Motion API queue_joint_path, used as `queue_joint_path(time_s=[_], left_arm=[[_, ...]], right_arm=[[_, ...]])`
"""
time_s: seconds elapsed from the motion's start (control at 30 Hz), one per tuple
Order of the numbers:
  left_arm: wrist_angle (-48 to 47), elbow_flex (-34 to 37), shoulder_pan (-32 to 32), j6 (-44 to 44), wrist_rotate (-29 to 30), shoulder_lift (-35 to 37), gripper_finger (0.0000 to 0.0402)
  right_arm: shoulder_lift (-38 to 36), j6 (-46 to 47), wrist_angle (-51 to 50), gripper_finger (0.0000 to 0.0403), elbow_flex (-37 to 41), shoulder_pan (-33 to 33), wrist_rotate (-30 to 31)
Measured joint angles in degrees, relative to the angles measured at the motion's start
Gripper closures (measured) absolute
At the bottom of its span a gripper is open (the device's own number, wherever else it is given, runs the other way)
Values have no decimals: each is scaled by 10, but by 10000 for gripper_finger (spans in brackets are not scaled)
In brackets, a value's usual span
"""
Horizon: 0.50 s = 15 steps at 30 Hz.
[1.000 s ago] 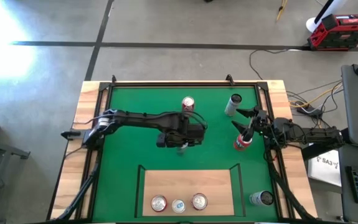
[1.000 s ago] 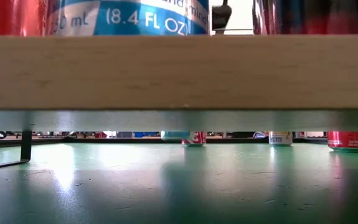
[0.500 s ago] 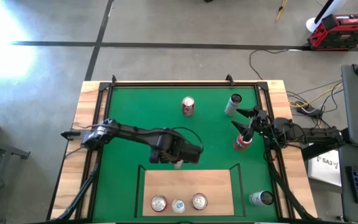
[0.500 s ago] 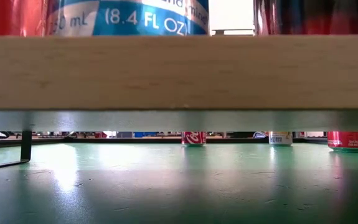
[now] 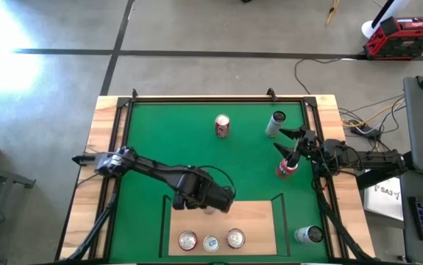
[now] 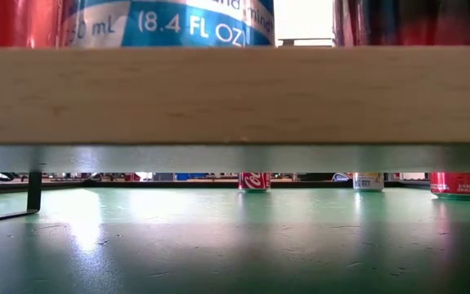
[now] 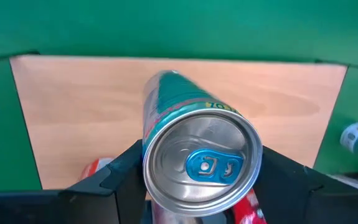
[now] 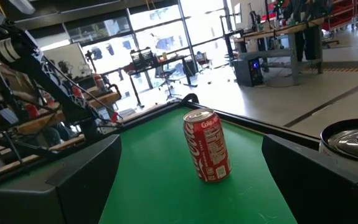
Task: Place canned beverage on shelf
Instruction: Put the blue soda can on the shelf
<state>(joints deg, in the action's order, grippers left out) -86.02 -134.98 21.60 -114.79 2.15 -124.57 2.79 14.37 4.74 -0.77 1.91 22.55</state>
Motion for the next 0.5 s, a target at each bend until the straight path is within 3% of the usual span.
queue_joint_path(time_s=[0.5], left_arm=[[20, 1, 39, -34, -3, -18, 173]], right_arm=[[0, 0, 0, 22, 0, 0, 0]])
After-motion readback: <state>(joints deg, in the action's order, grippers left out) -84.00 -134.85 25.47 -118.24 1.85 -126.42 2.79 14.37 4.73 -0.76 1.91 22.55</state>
